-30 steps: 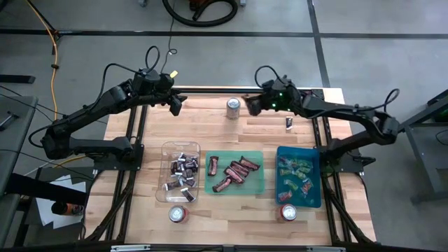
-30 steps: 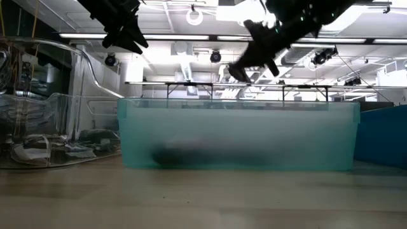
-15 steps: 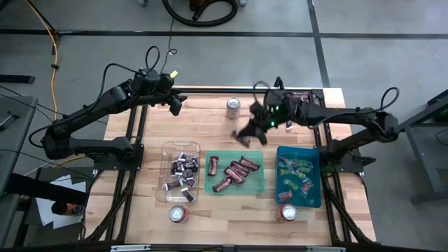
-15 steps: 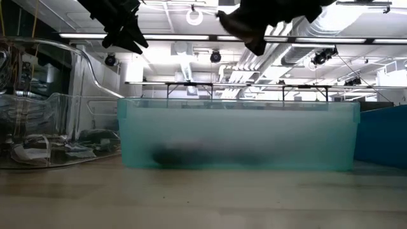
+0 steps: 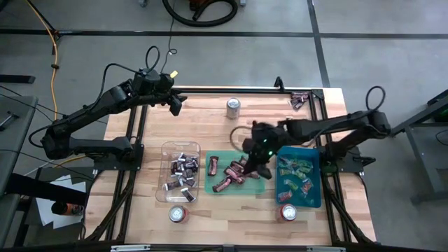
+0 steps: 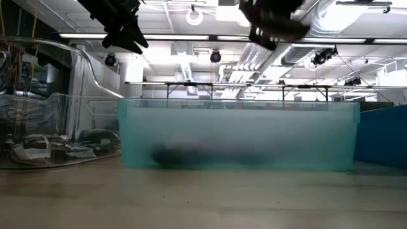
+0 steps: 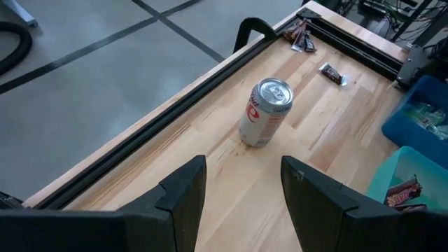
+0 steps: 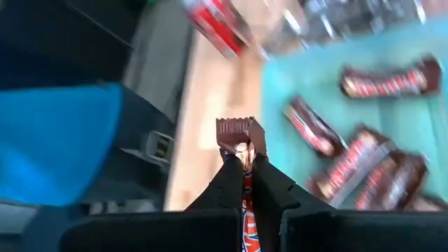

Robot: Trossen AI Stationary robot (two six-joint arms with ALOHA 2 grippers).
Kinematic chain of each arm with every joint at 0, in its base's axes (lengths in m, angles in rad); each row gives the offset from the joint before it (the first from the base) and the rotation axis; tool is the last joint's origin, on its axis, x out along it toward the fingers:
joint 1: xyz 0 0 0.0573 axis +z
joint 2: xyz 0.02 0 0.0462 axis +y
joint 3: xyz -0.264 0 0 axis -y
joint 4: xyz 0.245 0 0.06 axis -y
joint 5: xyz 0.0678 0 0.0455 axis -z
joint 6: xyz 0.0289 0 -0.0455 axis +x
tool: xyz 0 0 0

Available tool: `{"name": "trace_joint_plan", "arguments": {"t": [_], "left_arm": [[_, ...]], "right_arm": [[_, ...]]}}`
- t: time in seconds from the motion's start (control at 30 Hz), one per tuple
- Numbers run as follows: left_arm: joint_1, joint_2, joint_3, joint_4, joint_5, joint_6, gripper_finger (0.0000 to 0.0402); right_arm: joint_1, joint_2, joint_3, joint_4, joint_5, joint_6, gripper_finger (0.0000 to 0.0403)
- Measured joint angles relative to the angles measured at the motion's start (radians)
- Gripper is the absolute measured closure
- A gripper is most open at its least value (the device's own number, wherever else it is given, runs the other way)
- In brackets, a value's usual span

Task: Organize candy in baskets
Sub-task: Put the brown chocolate bar into the green bin

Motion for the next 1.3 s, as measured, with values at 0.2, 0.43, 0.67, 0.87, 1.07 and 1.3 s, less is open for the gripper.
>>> {"name": "trace_joint_plan", "arguments": {"t": [0.2, 0.43, 0.67, 0.87, 1.07, 1.3], "left_arm": [[0.0, 0.0, 0.0, -0.006, 0.001, 0.031, 0.0229], [0.0, 0.0, 0.0, -0.008, 0.001, 0.062, 0.0229], [0.0, 0.0, 0.0, -0.008, 0.001, 0.074, 0.0229], [0.0, 0.0, 0.0, -0.008, 0.001, 0.081, 0.0229], [0.0, 0.0, 0.0, -0.009, 0.001, 0.08, 0.0229], [0.0, 0.0, 0.0, -0.009, 0.0, 0.078, 0.0229]], "right_arm": [[0.042, 0.125, -0.008, -0.037, 0.091, -0.022, 0.0402], [0.089, 0.269, -0.009, -0.045, 0.094, -0.049, 0.0402], [0.102, 0.372, -0.009, -0.045, 0.132, -0.025, 0.0402], [0.102, 0.4, -0.009, -0.045, 0.23, -0.038, 0.0402], [0.099, 0.398, -0.007, -0.05, 0.32, -0.088, 0.0402], [0.09, 0.398, -0.006, -0.092, 0.292, -0.06, 0.0384]]}}
